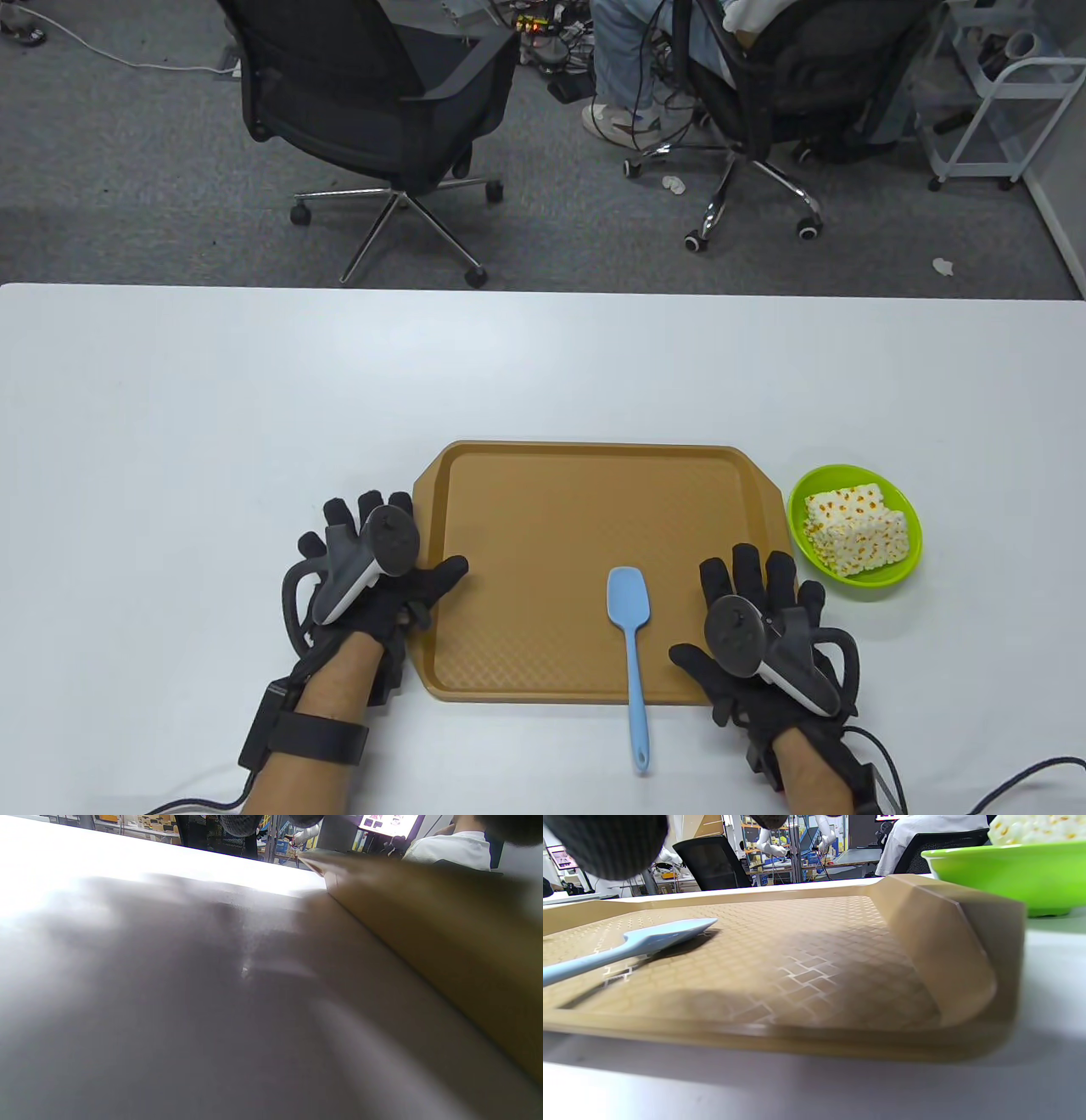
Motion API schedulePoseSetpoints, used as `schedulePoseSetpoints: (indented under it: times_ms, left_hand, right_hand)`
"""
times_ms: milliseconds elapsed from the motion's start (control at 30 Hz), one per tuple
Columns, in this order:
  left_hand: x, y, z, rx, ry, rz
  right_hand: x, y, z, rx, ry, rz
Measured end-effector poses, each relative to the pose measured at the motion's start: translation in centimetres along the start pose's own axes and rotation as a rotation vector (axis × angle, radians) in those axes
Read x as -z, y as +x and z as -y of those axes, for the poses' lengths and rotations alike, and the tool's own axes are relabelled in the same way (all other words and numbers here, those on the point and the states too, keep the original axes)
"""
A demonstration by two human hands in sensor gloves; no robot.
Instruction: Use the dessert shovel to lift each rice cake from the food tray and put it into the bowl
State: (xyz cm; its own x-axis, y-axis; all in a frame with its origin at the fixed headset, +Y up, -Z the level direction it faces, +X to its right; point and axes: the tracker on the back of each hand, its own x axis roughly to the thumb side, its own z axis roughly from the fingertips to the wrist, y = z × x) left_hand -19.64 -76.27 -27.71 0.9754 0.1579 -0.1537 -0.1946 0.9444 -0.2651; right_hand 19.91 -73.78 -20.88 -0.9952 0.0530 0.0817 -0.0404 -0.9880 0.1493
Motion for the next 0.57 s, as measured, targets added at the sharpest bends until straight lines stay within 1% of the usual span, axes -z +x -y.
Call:
schedulePoseSetpoints:
  times_ms: [267, 567]
  left_hand:
    - [0.03, -0.22, -0.17, -0.027, -0.003, 0.004]
    - [0.07, -0.19, -0.10, -0.036, -0.007, 0.013]
  right_hand:
    - [0.26, 0.16, -0.44, -0.002, 0.043, 0.002]
    - [0.16, -0.41, -0.23, 0.026, 0.047, -0.029]
